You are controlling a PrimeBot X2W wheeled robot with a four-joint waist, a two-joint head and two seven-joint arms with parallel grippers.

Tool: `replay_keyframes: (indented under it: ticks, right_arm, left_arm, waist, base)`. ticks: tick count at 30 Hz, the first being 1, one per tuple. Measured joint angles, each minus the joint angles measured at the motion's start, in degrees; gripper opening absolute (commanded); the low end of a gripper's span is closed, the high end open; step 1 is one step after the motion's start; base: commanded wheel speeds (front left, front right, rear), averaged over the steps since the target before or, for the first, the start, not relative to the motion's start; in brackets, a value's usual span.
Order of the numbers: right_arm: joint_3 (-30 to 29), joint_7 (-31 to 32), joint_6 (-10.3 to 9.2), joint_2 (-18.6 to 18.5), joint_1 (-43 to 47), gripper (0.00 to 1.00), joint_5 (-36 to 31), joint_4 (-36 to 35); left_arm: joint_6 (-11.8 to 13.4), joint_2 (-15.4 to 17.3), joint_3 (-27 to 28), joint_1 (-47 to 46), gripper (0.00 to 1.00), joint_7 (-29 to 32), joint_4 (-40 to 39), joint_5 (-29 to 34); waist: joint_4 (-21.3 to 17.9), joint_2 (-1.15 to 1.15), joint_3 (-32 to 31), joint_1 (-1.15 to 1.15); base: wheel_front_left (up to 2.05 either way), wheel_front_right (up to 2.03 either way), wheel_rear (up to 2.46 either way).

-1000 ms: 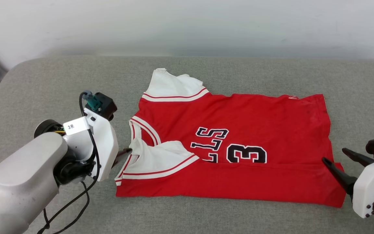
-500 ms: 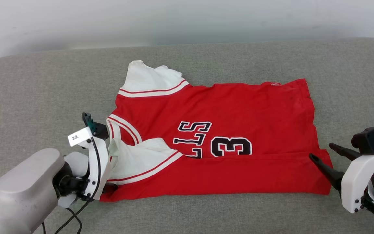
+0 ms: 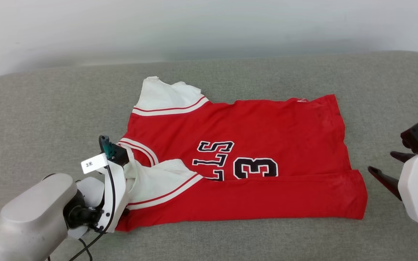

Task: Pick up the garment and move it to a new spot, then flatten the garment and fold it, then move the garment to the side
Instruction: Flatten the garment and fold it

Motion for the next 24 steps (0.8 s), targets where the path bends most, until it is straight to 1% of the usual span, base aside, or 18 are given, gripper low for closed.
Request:
replay_keyframes:
  ticks: [3, 5, 8, 10, 14, 19, 24]
  right_arm:
    - [2.11, 8.13, 0.00, -2.02, -2.04, 1.00, 1.65, -0.59]
    - [3.20, 13.14, 0.01, -2.53, -2.79, 1.00, 3.11, -0.46]
    - [3.78, 19.07, 0.00, -2.33, -4.04, 1.00, 5.00, 0.82]
    - [4.14, 21.46, 0.00, -1.04, -4.27, 1.00, 5.76, 2.29]
    - [4.16, 22.91, 0.00, 2.67, -4.39, 1.00, 6.31, 6.59]
    - [5.32, 20.37, -0.01, 7.45, -4.30, 1.00, 5.36, 11.96]
    - [7.51, 17.57, -0.16, 8.18, -3.93, 1.00, 5.45, 15.02]
  left_arm:
    - [-0.16, 1.01, -0.24, -0.46, 0.00, -0.65, -2.09, 0.38]
    - [-0.16, 1.68, -0.49, -0.65, 0.00, -0.92, -3.37, 0.56]
    - [-0.18, 2.14, -0.68, -1.13, 0.00, -1.33, -4.87, 0.93]
    - [-0.18, 2.20, -0.73, -1.62, 0.00, -1.74, -5.57, 1.05]
    - [-0.18, 2.15, -0.86, -2.21, 0.00, -2.42, -6.32, 1.82]
    - [-0.19, 1.99, -0.94, -3.44, 0.00, -3.24, -6.54, 2.44]
    - [-0.23, 2.02, -1.47, -3.65, 0.00, -3.91, -6.78, 2.75]
  waist:
    - [0.59, 0.00, -0.66, 0.00]
    - [1.00, 0.00, -0.75, 0.00]
    - [1.54, 0.00, -0.27, 0.00]
    - [1.88, 0.00, 0.32, 0.00]
    - [2.50, 0.00, 1.99, 0.00]
    - [3.21, 0.00, 4.15, 0.00]
    - [3.73, 0.00, 5.02, 0.00]
  base:
    - [0.00, 0.00, 0.00]
    - [0.00, 0.00, 0.00]
    - [0.00, 0.00, 0.00]
    - [0.00, 0.00, 0.00]
    - [0.00, 0.00, 0.00]
    - [0.00, 0.00, 0.00]
    - [0.00, 0.00, 0.00]
